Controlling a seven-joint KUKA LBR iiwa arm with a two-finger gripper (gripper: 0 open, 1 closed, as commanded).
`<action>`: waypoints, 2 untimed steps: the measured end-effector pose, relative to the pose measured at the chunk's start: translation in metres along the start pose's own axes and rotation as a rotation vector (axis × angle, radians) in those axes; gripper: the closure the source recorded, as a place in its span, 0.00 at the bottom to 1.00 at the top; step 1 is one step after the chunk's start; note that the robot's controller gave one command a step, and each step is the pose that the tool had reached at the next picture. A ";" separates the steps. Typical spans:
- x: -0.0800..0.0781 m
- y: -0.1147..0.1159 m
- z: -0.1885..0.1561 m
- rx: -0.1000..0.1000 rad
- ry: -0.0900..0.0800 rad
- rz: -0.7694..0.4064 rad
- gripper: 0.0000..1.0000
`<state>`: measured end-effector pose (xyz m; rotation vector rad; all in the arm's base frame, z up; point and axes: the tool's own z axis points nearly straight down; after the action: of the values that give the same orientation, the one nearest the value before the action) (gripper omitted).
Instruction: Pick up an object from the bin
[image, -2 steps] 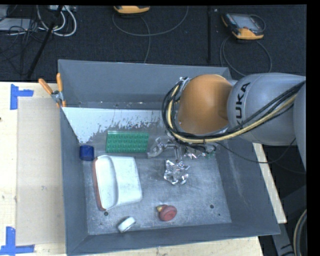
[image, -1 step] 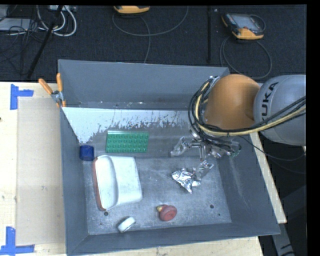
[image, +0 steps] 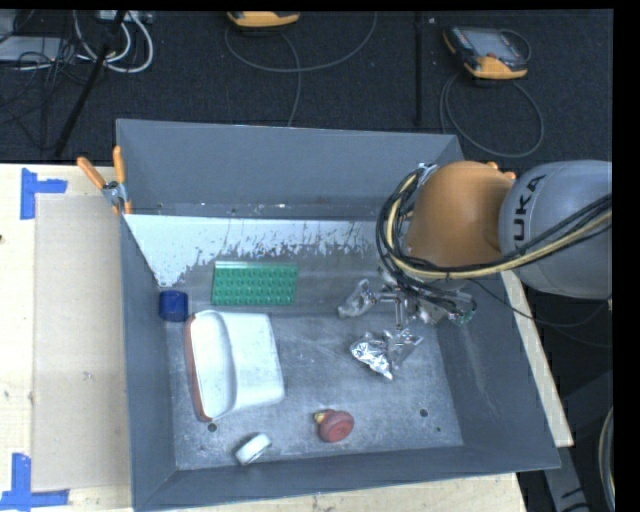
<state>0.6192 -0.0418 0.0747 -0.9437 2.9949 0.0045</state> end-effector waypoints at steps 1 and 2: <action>-0.001 0.000 -0.002 0.002 0.000 0.004 0.00; -0.003 -0.001 -0.004 0.006 -0.007 0.005 1.00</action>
Offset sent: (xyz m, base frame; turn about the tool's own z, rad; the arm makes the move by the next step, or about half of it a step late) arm 0.0000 0.0000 0.0000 0.0000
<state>0.6225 -0.0413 0.0789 -0.9329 2.9892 -0.0007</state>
